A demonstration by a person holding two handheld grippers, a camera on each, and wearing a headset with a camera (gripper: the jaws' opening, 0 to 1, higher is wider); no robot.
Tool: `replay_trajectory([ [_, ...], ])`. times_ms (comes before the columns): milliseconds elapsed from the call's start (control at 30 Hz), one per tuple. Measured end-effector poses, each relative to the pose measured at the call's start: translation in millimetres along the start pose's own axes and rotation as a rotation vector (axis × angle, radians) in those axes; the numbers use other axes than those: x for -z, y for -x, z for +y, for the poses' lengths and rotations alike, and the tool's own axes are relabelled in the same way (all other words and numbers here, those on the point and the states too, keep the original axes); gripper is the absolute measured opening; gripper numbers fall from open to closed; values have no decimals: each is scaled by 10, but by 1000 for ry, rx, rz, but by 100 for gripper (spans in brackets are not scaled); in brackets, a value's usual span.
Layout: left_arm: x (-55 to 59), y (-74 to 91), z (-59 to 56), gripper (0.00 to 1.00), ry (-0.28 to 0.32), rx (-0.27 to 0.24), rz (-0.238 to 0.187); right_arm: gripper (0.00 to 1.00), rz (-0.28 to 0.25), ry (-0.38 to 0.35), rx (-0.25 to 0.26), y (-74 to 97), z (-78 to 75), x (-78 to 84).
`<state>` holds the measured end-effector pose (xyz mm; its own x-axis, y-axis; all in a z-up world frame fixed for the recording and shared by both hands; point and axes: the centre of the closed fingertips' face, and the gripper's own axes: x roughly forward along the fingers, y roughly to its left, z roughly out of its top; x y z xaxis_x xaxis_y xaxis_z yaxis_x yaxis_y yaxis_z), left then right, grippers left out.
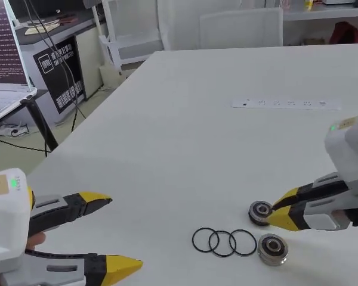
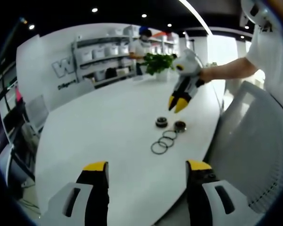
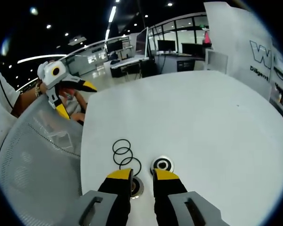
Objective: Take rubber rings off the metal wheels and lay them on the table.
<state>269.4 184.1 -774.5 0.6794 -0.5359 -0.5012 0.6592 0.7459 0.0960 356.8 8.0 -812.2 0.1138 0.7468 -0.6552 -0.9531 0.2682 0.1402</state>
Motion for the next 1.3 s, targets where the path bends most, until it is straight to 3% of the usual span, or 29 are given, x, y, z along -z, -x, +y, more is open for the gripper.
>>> replay_trajectory([
  [300, -28, -3, -5, 68, -8, 6, 0, 19, -71, -47, 32, 141, -71, -75],
  [533, -51, 7, 14, 68, -17, 9, 7, 25, -169, -123, 1, 269, -84, -156],
  [900, -125, 9, 46, 70, -44, 16, 16, 37, -287, -190, 29, 507, -229, -198],
  [1000, -168, 7, 41, 72, -48, 29, 28, 41, -329, -205, 31, 544, -239, -198],
  [1100, -295, 16, 36, 74, -60, 43, 10, 47, -368, -234, 24, 556, -236, -190],
  [1300, -474, 11, 47, 78, -104, 58, 7, 49, -384, -267, 30, 540, -252, -95],
])
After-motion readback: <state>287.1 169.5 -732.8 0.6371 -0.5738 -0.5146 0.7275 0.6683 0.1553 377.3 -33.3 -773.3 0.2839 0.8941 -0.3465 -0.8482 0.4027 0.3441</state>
